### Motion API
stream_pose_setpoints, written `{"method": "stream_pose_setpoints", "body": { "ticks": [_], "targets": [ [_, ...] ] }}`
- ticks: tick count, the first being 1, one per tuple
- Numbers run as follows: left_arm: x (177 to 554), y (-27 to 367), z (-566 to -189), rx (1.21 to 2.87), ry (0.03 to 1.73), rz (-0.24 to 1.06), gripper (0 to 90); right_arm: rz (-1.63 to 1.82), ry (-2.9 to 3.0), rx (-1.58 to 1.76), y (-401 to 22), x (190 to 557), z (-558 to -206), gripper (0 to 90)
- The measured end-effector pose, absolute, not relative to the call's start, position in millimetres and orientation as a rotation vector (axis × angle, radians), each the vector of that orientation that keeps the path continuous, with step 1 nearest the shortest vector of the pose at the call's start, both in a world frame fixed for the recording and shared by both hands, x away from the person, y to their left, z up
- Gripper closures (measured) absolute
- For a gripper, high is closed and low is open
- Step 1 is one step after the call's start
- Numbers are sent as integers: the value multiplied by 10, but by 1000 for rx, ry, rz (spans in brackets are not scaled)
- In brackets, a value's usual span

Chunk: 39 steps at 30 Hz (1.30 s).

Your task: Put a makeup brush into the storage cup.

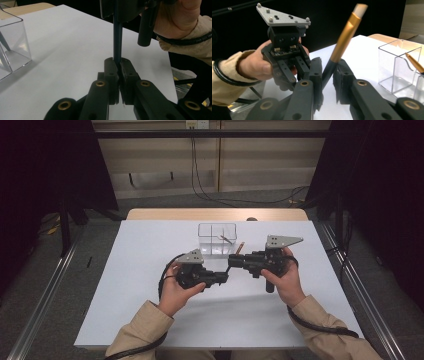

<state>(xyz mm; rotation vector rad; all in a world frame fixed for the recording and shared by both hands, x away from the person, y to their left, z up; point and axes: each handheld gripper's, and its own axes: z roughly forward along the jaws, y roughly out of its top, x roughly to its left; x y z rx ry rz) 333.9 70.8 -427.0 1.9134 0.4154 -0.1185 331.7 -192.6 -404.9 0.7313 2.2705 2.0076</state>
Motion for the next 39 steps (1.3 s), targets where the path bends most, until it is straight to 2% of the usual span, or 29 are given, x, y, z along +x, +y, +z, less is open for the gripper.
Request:
{"method": "stream_pose_setpoints", "body": {
  "ticks": [7, 26, 33, 39],
  "targets": [
    [3344, 676, -4265, 1911, 406, -116, 850, 2049, 2281, 756, -1907, 3320, -4025, 832],
    [3343, 615, -4301, 1900, 391, -138, 836, 2036, 2296, 729, -1848, 3306, -4008, 839],
    [3346, 640, -4312, 1866, 392, -147, 758, 2032, 2301, 716, -1849, 3294, -4009, 839],
    [3353, 703, -4312, 1803, 404, -163, 574, 2035, 2291, 714, -1887, 3299, -3993, 839]
  ]
}}
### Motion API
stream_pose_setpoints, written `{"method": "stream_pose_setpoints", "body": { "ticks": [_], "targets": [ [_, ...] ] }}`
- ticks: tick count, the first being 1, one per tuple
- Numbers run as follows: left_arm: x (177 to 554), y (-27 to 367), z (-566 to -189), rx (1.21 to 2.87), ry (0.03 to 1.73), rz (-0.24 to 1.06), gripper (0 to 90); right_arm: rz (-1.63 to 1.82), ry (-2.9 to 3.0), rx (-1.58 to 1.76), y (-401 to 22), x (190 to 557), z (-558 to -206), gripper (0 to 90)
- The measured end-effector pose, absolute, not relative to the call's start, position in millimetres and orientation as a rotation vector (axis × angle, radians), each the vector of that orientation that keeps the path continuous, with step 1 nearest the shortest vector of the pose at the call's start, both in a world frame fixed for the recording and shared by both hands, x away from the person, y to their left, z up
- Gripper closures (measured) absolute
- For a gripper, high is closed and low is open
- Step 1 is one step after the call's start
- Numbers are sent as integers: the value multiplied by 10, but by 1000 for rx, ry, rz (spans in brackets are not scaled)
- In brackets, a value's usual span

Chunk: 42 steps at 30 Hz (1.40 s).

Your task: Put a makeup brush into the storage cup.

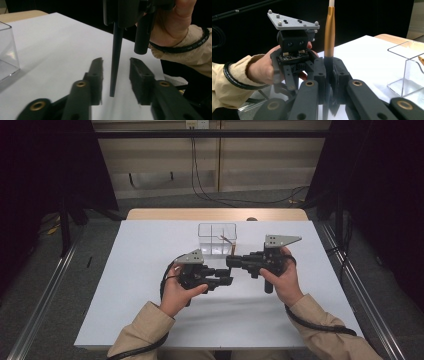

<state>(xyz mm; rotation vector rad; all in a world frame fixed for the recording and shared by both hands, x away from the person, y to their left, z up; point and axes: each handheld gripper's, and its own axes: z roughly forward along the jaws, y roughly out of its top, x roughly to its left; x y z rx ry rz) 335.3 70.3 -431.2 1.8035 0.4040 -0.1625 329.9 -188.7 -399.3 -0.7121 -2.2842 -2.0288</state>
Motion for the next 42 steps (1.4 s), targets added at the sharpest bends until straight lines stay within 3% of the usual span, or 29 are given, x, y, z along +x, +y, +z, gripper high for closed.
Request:
{"method": "stream_pose_setpoints", "body": {
  "ticks": [5, 8, 15, 21, 33, 42],
  "targets": [
    [3376, 771, -4290, 1785, 407, -117, 392, -2034, -2286, -713, -1909, 3299, -3990, 838],
    [3369, 818, -4270, 1782, 405, -111, 386, -2037, -2285, -712, -1915, 3298, -3987, 839],
    [3340, 904, -4267, 1792, 428, -98, 186, -2045, -2292, -698, -1912, 3293, -3980, 839],
    [3328, 970, -4252, 1794, 445, -86, 81, -2048, -2301, -689, -1905, 3288, -3982, 839],
    [3314, 1183, -4242, 1796, 463, -40, 6, -2050, -2315, -681, -1926, 3291, -3976, 839],
    [3295, 1368, -4229, 1802, 468, 2, 0, -2050, -2315, -682, -1936, 3300, -3980, 839]
  ]
}}
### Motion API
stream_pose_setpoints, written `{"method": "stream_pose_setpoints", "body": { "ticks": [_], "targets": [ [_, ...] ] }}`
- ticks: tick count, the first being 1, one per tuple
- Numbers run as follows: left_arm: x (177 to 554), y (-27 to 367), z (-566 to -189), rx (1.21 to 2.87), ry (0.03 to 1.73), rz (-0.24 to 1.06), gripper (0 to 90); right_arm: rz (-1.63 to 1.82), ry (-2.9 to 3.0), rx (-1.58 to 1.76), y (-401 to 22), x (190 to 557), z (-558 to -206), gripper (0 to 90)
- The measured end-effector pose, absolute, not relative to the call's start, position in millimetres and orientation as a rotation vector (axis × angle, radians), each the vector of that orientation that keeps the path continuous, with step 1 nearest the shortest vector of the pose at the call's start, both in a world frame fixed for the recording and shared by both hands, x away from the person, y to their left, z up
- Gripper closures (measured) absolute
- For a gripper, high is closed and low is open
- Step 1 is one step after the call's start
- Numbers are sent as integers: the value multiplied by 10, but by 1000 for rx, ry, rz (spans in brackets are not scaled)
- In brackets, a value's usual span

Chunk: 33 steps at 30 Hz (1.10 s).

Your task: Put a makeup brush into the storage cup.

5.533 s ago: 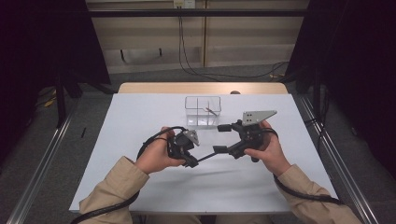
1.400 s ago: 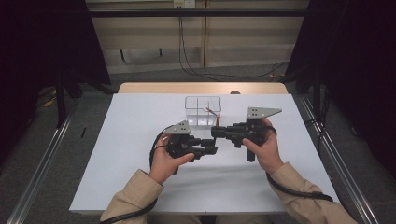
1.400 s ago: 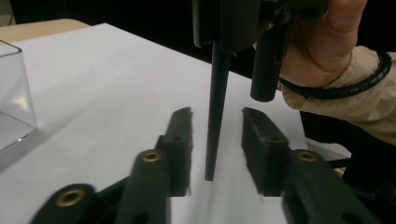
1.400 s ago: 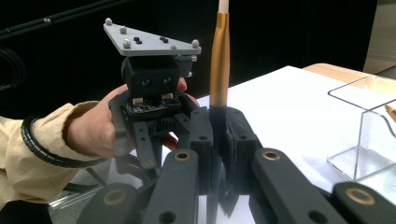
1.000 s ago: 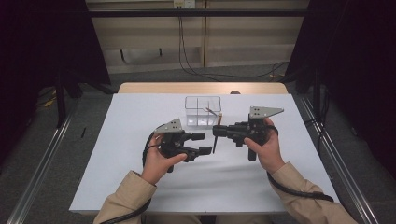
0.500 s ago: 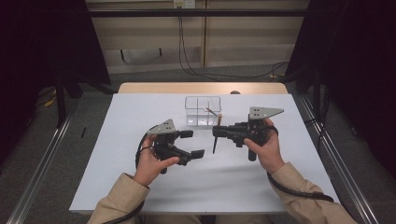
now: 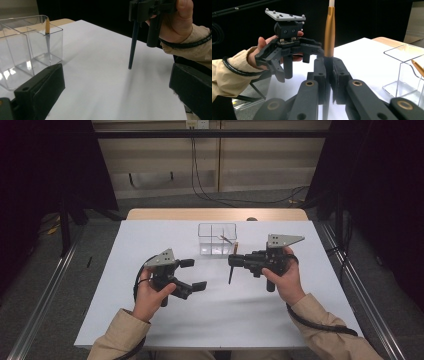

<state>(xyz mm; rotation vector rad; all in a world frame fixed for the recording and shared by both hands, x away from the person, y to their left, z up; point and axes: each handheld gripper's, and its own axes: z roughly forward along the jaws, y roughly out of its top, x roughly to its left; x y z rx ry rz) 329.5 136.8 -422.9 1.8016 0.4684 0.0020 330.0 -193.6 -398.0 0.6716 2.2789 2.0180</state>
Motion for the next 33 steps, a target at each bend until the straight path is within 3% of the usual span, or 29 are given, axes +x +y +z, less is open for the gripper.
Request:
{"method": "stream_pose_setpoints", "body": {
  "ticks": [33],
  "targets": [
    [3157, 2090, -4280, 1840, 591, 129, 0, 1994, 2284, 663, -1951, 3325, -3986, 838]
  ]
}}
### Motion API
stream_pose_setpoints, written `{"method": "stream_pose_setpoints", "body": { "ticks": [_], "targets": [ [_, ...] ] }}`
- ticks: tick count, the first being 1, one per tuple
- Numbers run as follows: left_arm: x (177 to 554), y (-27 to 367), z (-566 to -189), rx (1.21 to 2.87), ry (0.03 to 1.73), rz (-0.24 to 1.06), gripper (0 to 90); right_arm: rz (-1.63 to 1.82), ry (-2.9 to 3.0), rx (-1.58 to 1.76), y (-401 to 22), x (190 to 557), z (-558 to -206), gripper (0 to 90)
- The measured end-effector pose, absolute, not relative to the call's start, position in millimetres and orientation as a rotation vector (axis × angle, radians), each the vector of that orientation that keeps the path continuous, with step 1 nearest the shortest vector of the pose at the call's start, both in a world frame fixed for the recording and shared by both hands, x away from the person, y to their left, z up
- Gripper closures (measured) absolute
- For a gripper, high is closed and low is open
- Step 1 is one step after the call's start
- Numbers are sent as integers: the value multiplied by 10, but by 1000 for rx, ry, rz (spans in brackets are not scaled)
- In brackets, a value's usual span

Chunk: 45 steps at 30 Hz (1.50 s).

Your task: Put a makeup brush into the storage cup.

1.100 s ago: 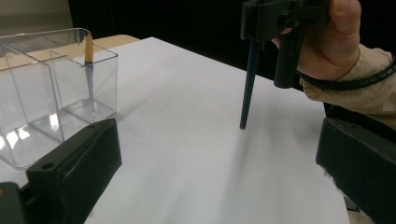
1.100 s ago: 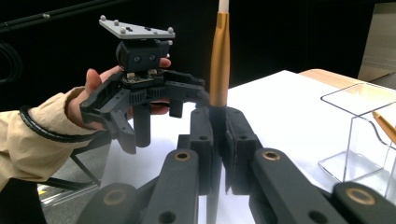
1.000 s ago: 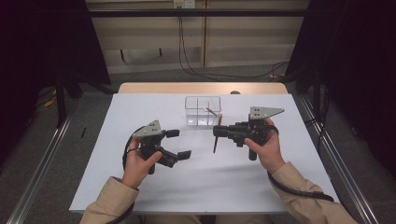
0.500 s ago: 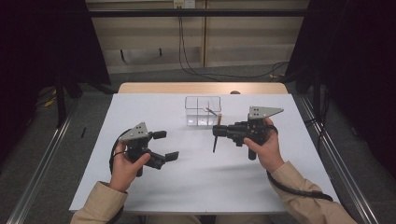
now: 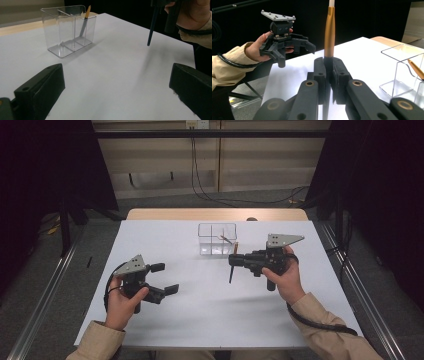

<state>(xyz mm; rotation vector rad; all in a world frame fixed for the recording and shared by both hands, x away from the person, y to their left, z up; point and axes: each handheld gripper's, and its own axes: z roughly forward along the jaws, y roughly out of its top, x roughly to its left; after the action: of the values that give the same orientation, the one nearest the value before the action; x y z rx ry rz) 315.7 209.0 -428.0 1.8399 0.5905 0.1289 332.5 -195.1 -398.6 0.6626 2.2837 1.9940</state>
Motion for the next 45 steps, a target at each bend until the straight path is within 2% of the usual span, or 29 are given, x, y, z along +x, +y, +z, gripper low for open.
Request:
{"method": "stream_pose_setpoints", "body": {
  "ticks": [12, 45],
  "targets": [
    [3093, 2269, -4311, 1827, 629, 154, 2, 1974, 2277, 672, -1976, 3368, -3979, 838],
    [3053, 2335, -4351, 1831, 628, 164, 2, 1885, 2198, 748, -2082, 3752, -3819, 838]
  ]
}}
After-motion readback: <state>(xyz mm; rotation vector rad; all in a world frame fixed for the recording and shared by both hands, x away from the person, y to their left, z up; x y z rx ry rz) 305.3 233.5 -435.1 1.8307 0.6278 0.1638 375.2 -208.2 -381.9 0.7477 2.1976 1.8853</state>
